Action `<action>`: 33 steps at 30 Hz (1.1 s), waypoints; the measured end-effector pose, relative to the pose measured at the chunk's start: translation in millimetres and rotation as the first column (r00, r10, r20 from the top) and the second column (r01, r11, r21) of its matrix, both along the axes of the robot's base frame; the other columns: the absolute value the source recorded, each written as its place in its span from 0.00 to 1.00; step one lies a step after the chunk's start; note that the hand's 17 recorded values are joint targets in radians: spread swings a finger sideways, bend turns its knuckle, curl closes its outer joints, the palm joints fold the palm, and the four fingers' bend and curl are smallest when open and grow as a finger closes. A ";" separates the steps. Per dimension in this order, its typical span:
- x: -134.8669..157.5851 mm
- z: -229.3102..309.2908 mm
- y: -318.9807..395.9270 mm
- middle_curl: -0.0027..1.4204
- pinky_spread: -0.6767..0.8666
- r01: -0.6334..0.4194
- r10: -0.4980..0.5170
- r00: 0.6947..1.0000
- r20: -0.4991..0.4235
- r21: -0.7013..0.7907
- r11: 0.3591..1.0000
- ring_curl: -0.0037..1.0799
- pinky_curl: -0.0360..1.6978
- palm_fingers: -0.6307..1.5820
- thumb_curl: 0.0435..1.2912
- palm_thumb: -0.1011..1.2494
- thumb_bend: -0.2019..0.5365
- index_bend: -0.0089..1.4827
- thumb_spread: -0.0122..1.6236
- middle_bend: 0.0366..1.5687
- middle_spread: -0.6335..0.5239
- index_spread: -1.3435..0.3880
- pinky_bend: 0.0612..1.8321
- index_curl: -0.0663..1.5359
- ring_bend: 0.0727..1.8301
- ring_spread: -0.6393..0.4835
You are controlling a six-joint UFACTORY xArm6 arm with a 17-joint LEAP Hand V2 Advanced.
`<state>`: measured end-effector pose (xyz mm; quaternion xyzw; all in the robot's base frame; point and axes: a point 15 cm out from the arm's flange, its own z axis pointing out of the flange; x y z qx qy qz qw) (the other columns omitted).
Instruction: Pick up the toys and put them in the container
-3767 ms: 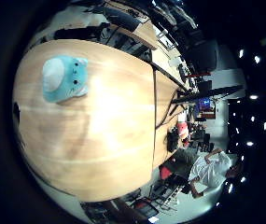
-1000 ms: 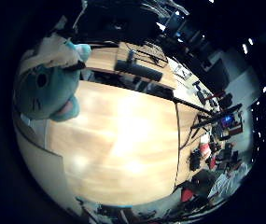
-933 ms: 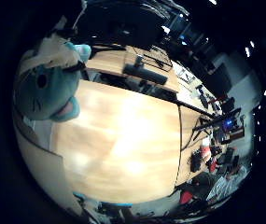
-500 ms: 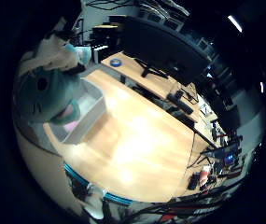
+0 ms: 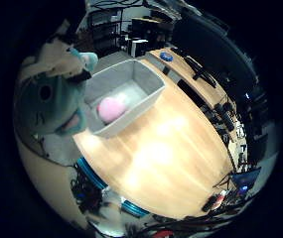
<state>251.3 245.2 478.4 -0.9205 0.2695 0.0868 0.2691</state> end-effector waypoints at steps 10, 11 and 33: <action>22.3 2.7 24.5 0.71 0.28 0.010 -0.013 0.998 0.057 0.045 0.999 0.75 0.37 0.79 0.95 0.77 0.27 0.87 0.60 0.83 0.37 0.65 0.76 0.61 0.78 0.37; 26.1 2.6 25.5 0.71 0.28 0.016 -0.019 0.998 0.063 0.048 0.999 0.75 0.37 0.79 0.95 0.77 0.27 0.87 0.60 0.83 0.37 0.65 0.76 0.61 0.77 0.37; 126.1 -31.5 45.8 0.72 0.28 0.100 -0.102 0.993 0.063 0.041 0.994 0.76 0.39 0.79 0.99 0.76 0.27 0.86 0.60 0.83 0.37 0.65 0.75 0.62 0.77 0.37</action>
